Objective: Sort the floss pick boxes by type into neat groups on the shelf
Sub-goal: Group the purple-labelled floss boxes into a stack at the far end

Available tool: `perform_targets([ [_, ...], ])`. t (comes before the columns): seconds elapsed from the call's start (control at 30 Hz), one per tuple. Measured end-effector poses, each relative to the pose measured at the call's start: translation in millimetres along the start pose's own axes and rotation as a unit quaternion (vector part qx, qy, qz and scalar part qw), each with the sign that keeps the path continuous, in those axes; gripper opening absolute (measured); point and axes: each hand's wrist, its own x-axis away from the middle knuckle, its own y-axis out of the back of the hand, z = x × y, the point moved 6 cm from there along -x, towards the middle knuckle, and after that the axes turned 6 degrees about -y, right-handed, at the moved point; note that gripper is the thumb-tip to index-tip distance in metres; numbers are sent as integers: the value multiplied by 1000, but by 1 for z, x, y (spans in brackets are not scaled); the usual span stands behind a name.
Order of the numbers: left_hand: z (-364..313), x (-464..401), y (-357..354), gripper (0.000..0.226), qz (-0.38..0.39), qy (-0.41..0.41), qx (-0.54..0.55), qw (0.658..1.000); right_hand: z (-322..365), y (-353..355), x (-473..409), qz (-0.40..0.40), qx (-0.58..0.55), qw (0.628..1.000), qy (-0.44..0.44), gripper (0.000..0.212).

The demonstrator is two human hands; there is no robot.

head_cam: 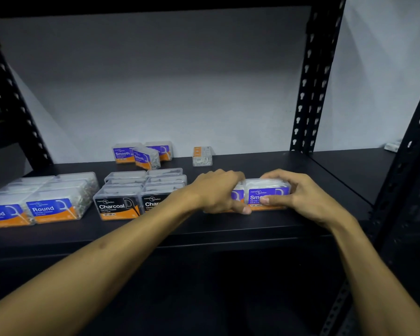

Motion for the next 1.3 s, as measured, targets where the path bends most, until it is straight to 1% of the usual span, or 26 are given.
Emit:
perform_targets([
  [0.1,0,1,-4,65,-29,3,-42,999,0,1,1,1,-20,1000,-6,42],
  [0.17,0,1,-5,65,-39,7,-49,998,1,0,1,3,-23,1000,-7,43],
  [0.3,-1,2,-4,63,-34,15,-40,999,0,1,1,2,-21,1000,-10,42],
  [0.57,-6,5,-3,56,-47,19,-39,998,1,0,2,6,-20,1000,-12,39],
  [0.93,-9,8,1,56,-46,4,-36,998,2,0,4,-12,-23,1000,-16,44],
  [1.0,-11,9,2,55,-42,-3,-38,998,2,0,6,-18,-13,1000,-15,51],
  [1.07,-10,10,3,60,-41,-7,-33,999,2,0,8,-34,10,999,-20,67],
  [1.13,-9,12,5,70,-64,-11,-32,997,2,3,10,-60,9,998,-32,84],
  [1.2,-9,16,13,75,-109,-19,-30,993,1,7,15,-88,-1,995,-47,98],
  [1.23,-8,19,17,75,-128,-19,-24,991,0,10,17,-104,-4,993,-57,103],
  [1.27,-7,23,23,75,-142,-17,-13,990,-1,13,20,-119,-6,991,-63,102],
  [1.3,-4,27,28,73,-152,-14,3,988,-3,16,23,-131,-7,989,-67,97],
])
